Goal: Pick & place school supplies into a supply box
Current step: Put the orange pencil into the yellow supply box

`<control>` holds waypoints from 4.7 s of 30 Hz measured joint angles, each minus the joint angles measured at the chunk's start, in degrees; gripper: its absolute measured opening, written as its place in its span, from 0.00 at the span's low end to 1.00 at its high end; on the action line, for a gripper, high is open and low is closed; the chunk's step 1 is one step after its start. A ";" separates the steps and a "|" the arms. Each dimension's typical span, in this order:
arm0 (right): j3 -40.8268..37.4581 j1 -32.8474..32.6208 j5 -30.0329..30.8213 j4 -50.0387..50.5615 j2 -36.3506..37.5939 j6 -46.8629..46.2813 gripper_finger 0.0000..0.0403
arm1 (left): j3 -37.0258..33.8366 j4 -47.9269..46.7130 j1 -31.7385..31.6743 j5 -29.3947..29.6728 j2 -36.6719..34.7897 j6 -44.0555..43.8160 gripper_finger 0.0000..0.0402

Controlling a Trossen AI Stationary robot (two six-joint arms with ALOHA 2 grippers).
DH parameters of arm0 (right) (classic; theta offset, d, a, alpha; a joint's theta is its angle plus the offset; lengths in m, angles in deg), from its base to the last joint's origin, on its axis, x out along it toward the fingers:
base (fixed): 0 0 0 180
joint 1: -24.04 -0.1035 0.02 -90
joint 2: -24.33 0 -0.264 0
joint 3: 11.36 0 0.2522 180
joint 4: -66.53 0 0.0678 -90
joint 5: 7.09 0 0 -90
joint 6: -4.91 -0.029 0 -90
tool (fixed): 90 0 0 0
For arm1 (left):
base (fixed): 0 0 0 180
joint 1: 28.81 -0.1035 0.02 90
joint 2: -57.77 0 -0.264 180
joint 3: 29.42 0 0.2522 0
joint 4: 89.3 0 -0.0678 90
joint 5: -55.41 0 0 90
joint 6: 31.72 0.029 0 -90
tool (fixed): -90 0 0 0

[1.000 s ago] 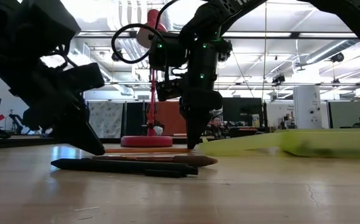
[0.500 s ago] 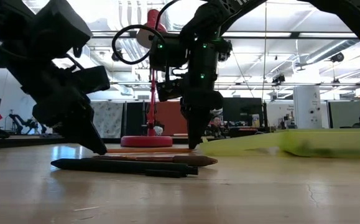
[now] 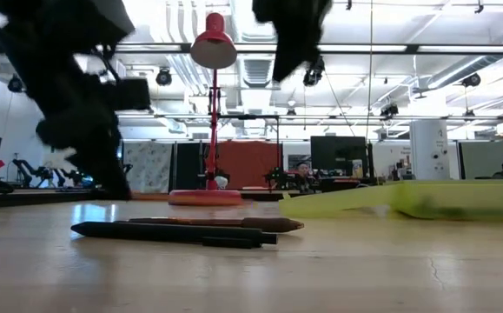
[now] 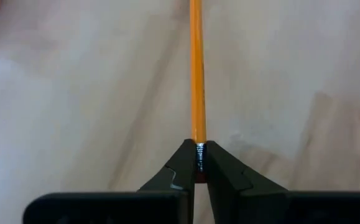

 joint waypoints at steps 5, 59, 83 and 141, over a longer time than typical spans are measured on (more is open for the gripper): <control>-0.09 -2.63 11.93 1.59 8.43 -13.35 0.03 | 2.69 -10.73 1.83 3.00 -5.16 -13.15 0.02; -40.59 -0.47 0.88 -19.11 10.15 -19.05 0.03 | 33.49 -44.86 7.49 26.45 -10.17 -28.75 0.02; -31.84 -1.63 6.52 -8.17 8.88 -17.90 0.03 | 33.20 -43.03 7.51 26.95 -10.33 -30.39 0.02; -37.78 -25.69 26.22 17.34 42.71 -76.34 0.03 | 46.41 13.56 -12.38 -14.58 36.19 -20.13 0.02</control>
